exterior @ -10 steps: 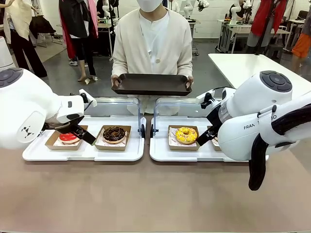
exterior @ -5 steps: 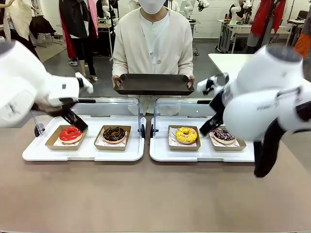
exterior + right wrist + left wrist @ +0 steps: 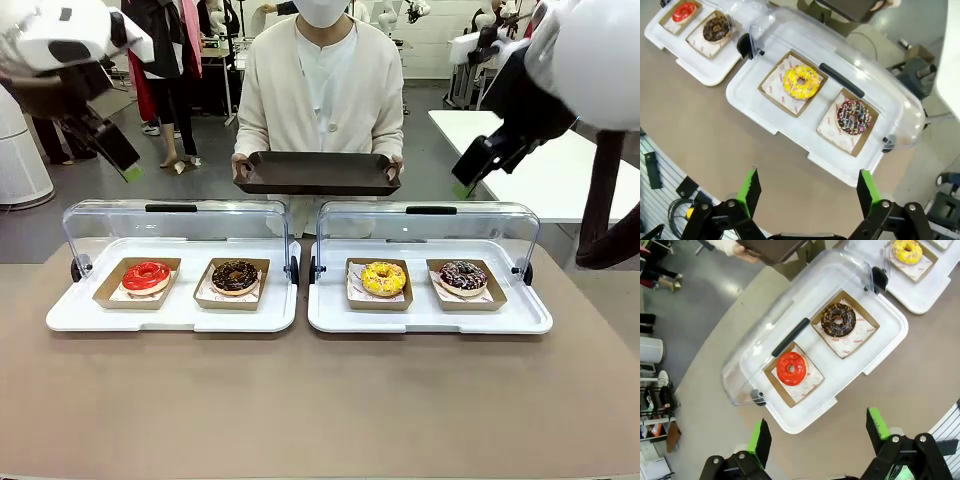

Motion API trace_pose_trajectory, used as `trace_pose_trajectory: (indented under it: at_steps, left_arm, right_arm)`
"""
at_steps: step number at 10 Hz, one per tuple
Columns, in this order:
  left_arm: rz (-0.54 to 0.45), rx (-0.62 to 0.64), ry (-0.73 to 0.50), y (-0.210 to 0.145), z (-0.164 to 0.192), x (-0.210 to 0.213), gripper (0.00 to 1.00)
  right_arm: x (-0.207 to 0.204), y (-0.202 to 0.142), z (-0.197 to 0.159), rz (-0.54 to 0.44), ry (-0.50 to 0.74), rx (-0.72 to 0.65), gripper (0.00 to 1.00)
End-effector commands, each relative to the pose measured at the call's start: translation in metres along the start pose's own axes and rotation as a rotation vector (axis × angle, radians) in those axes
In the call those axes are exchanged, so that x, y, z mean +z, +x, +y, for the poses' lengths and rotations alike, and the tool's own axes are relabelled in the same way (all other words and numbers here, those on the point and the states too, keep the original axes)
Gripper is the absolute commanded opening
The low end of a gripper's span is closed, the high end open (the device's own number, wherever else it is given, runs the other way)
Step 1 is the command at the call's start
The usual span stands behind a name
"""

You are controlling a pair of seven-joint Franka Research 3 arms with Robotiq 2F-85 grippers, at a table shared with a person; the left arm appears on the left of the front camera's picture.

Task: Provide the desired donut to the person.
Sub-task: Pick up and lift the Paper togo box containing the Donut pointed at by the person.

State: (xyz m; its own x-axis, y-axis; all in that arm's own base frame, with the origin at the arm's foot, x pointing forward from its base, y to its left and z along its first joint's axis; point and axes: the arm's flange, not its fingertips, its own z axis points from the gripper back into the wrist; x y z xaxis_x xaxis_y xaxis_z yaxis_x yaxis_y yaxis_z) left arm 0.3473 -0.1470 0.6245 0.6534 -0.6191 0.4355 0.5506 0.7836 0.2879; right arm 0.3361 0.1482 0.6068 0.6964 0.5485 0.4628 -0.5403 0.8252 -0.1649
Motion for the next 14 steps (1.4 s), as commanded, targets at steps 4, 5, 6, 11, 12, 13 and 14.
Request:
trace_pose_trajectory:
  at_steps: [4, 5, 6, 11, 12, 13, 14]
  left_arm:
    - [0.018, -0.009, -0.009, -0.002, -0.004, -0.014, 1.0]
    - [0.018, -0.009, -0.009, -0.002, -0.004, -0.014, 1.0]
    - [0.026, -0.005, -0.011, -0.002, -0.003, -0.013, 1.0]
    - [-0.198, -0.459, -0.673, -0.055, 0.113, -0.02, 1.0]
    - [-0.223, -0.537, -0.73, -0.064, 0.129, -0.02, 1.0]
    - [-0.285, -0.611, -0.767, -0.08, 0.148, -0.023, 1.0]
    - [-0.385, -0.616, -0.769, -0.101, 0.168, -0.027, 1.0]
  right_arm:
    - [-0.015, -0.002, 0.003, 0.013, 0.009, 0.009, 1.0]
    - [-0.015, -0.002, 0.003, 0.013, 0.009, 0.009, 1.0]
    - [-0.015, -0.002, 0.003, 0.013, 0.009, 0.009, 1.0]
    - [-0.022, -0.085, -0.146, -0.055, 0.539, 0.092, 1.0]
    - [-0.024, -0.109, -0.173, -0.104, 0.65, 0.156, 1.0]
    - [-0.025, -0.135, -0.196, -0.171, 0.704, 0.217, 1.0]
    - [-0.024, -0.16, -0.214, -0.26, 0.723, 0.229, 1.0]
